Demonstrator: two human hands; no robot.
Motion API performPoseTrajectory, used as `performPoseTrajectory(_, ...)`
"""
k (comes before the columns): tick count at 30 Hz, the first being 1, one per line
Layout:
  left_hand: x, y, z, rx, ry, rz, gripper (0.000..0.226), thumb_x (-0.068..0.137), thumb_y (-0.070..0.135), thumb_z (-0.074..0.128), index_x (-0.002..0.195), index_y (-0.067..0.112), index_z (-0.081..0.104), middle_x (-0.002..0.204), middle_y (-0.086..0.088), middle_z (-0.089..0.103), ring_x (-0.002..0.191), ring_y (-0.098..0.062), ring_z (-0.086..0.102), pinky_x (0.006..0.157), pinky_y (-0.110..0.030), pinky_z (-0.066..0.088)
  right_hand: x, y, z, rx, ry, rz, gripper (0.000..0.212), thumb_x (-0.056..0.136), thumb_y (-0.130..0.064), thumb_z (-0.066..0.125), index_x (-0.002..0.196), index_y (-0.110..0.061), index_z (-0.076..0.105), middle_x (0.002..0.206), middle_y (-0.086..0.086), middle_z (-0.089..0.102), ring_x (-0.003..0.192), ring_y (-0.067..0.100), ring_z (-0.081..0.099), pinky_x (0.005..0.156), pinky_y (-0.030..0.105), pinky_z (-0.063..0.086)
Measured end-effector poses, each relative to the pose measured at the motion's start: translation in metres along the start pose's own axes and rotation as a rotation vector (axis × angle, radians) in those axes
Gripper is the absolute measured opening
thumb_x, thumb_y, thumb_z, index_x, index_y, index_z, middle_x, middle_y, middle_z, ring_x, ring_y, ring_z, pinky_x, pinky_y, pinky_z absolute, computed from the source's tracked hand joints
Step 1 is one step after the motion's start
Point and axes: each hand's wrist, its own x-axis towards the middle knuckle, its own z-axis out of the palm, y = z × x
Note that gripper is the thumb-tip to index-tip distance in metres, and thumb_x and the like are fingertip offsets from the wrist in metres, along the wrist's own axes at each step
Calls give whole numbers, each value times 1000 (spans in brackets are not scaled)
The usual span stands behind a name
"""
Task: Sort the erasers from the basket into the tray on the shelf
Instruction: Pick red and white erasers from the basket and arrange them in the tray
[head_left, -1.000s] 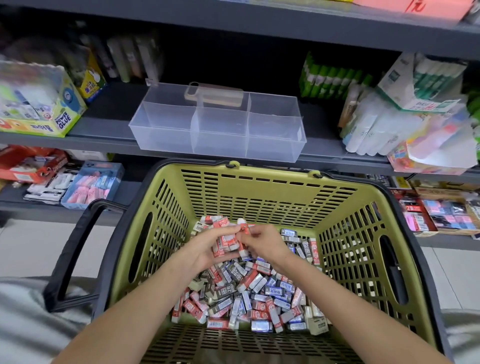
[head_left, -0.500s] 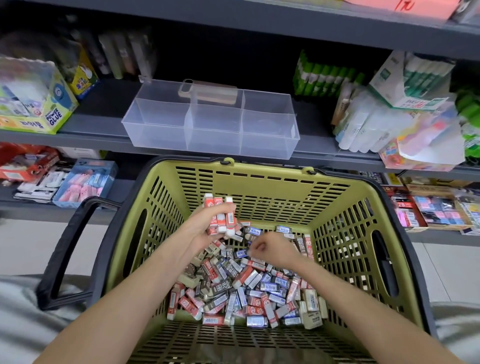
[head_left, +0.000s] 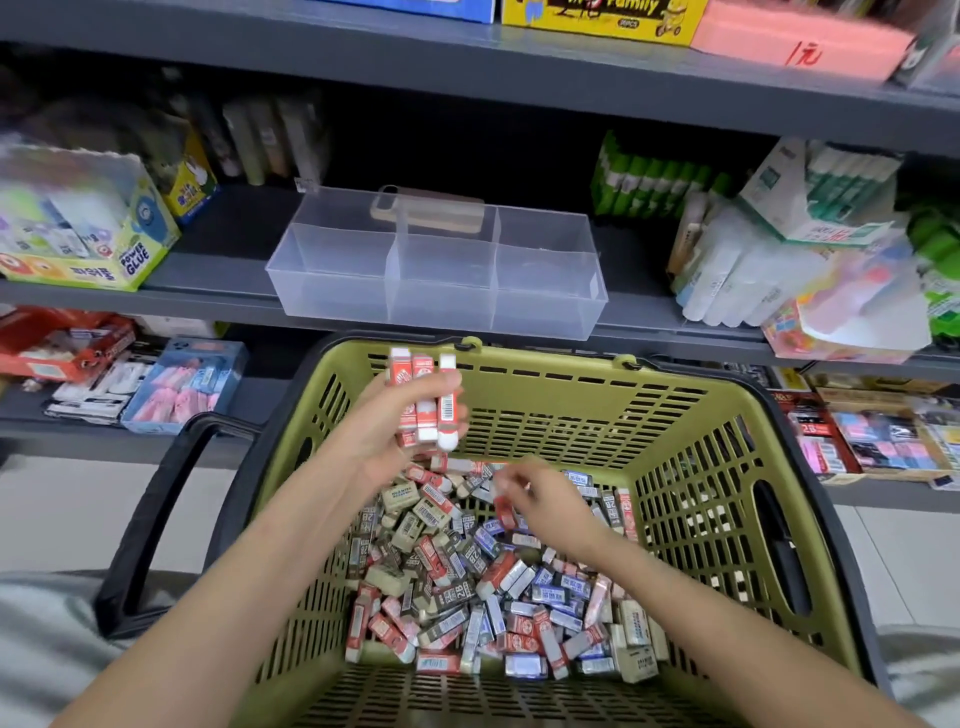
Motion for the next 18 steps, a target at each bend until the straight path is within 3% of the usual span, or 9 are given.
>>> performPoseTrajectory(3, -5, 27, -8, -52, 29, 151, 42, 57, 12, 73, 96, 7, 59, 68, -3, 72, 58, -16, 69, 51, -26, 55, 5, -47, -44, 259, 261, -186, 15, 96, -29, 45, 91, -29, 59, 88, -5, 63, 88, 13, 61, 81, 22, 46)
performPoseTrajectory(5, -4, 49, -16, -92, 62, 262, 34, 59, 13, 74, 91, 10, 61, 67, -1, 70, 59, -14, 68, 54, -26, 56, 18, -80, -76, 377, 447, -291, 14, 96, -31, 45, 90, -33, 58, 85, -7, 63, 85, 6, 60, 78, 16, 44)
performPoseTrajectory(8, 7, 83, -31, -75, 155, 452, 17, 74, 8, 73, 82, 16, 59, 65, 2, 63, 59, -12, 64, 58, -25, 55, 52, -113, -110, 311, 644, -314, 17, 99, -26, 43, 95, -25, 59, 88, -15, 60, 80, -6, 54, 69, 8, 38)
performPoseTrajectory(10, 20, 103, -45, -14, 254, 570, 19, 80, 6, 71, 78, 19, 57, 64, 5, 61, 59, -10, 61, 58, -26, 53, 79, -119, -123, 280, 668, -215, 22, 100, -23, 39, 98, -15, 60, 91, -7, 63, 83, 3, 57, 74, 20, 42)
performPoseTrajectory(13, 40, 128, -73, 25, 361, 670, 26, 77, 4, 72, 75, 18, 50, 55, 8, 58, 50, -10, 57, 48, -24, 50, 105, -106, -131, 369, 607, -13, 24, 98, -21, 33, 94, -10, 55, 88, 7, 67, 86, 28, 65, 84, 40, 49)
performPoseTrajectory(16, 57, 139, -96, 30, 406, 657, 27, 75, 7, 74, 79, 13, 48, 48, 6, 55, 42, -12, 54, 41, -24, 48, 106, -75, -138, 204, 606, 133, 33, 99, -28, 28, 104, -9, 54, 102, 14, 66, 96, 34, 62, 91, 45, 45)
performPoseTrajectory(18, 66, 141, -103, -26, 414, 603, 24, 76, 6, 74, 81, 14, 51, 45, 6, 54, 38, -11, 53, 38, -21, 46, 99, -60, -145, 143, 632, 146, 36, 99, -28, 26, 103, -7, 55, 100, 15, 67, 95, 33, 61, 91, 44, 44)
